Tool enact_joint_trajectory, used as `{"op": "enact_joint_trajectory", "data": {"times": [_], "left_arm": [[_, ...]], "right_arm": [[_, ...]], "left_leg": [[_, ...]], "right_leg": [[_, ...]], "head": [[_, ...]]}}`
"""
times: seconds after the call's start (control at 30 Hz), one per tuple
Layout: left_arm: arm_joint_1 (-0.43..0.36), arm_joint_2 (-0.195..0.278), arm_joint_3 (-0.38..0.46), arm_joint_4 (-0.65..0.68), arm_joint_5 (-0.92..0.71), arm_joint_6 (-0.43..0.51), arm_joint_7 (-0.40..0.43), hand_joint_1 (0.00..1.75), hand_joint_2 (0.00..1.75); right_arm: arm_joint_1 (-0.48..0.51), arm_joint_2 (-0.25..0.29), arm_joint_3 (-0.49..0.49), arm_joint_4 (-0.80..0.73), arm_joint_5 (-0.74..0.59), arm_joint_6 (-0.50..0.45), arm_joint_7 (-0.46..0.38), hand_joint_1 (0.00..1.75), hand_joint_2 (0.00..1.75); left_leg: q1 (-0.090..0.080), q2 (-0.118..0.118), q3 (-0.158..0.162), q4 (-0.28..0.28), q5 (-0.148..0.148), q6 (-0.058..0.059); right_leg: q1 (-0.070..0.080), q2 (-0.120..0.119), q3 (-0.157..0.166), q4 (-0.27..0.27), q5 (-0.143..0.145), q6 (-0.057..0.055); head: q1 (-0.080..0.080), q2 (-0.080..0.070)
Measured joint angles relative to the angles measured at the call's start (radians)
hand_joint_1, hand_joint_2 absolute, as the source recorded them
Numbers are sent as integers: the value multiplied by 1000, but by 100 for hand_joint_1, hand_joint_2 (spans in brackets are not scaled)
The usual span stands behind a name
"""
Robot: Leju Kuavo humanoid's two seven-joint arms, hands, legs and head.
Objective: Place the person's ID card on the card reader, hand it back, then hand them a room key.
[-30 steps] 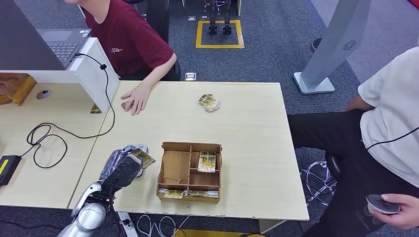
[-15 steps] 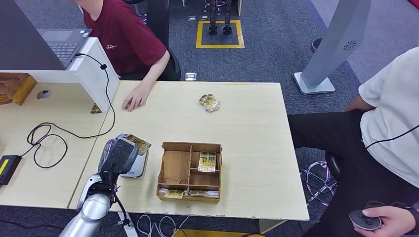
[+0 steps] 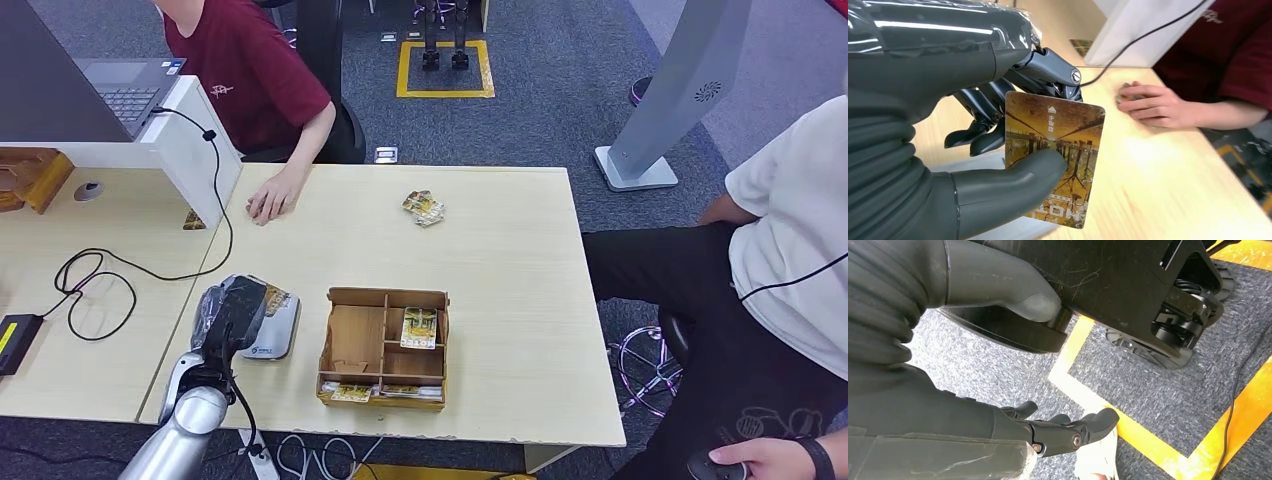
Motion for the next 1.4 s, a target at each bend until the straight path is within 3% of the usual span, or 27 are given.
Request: {"op": "enact_joint_trajectory", "data": {"times": [1.4], "left_arm": [[-36,-39,74,314,-205,116,-8,175,175]], "right_arm": [[-6,0,9,0,2,5,6,0,175]], "left_leg": [[0,0,2,0,0,0]], "right_leg": [[0,0,3,0,0,0]], "head": [[0,0]]}}
